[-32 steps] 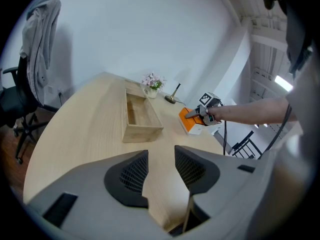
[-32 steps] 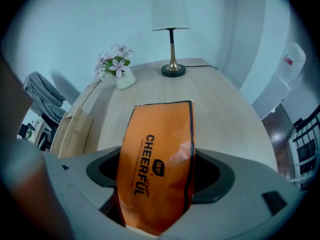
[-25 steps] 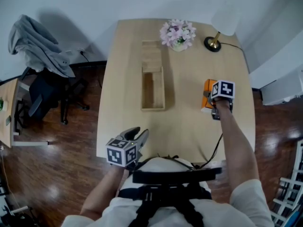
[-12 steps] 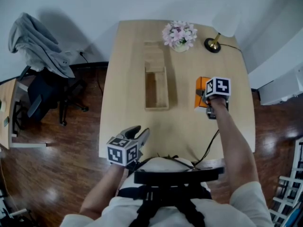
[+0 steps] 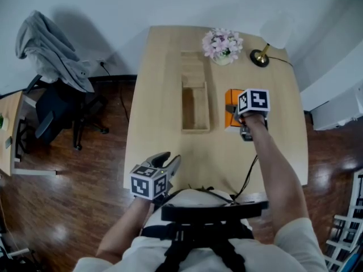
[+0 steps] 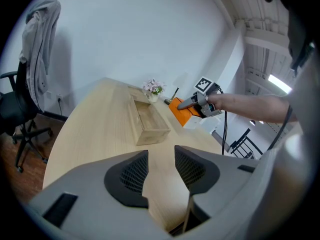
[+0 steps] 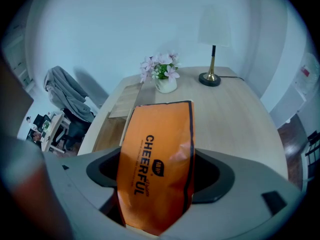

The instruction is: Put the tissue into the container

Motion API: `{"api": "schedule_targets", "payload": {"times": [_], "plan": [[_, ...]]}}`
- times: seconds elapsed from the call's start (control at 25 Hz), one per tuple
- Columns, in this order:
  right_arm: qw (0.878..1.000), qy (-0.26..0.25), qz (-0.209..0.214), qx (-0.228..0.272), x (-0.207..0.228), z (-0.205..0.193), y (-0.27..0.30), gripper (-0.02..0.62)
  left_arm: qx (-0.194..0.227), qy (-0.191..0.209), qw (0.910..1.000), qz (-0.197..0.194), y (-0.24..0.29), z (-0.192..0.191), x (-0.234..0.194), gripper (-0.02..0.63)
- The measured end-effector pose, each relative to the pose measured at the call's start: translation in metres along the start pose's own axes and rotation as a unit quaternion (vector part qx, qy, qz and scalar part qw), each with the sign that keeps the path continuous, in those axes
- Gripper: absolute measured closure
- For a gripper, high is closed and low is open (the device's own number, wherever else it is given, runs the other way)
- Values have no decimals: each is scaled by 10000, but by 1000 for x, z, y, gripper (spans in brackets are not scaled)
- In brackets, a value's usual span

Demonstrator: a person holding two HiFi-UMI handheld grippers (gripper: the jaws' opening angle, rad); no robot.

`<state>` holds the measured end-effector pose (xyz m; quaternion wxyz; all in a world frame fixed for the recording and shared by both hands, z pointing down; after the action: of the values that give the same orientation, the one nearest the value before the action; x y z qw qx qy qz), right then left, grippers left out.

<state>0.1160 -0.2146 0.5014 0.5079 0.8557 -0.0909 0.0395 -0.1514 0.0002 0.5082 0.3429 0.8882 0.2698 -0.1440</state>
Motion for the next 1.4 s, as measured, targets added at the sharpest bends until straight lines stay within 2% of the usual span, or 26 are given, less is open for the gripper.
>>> {"api": "schedule_targets", "payload": {"times": [0.48,0.72,1.04,1.16,1.4], "plan": [[9985,-288,461,30,-88,15,20,189,24,-171,9998,115,-17,-10,-17,437],[9976,-229,648,69,-121,17,37,189,35,-231,9996,180,-22,-13,-26,437],[9965,-463,681,166,-147,23,49,189,-1,-462,9984,310,-28,-20,-40,437],[9968,-553,565,144,-149,25,54,189,-7,-516,9982,310,-29,-21,-41,437],[9982,-386,462,82,-152,20,66,189,-12,-519,9981,341,-32,-23,-47,437]]}}
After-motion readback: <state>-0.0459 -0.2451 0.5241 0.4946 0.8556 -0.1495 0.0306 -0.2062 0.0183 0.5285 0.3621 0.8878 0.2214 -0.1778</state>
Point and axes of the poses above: the fingertips, and each gripper's own axes: y forward along the fingers, x to its right, z out of its top, the point moved 4 cm from there along -y, backward along the fingers, and after that the axes turned 4 degrees about x, right-handed, at the moved point
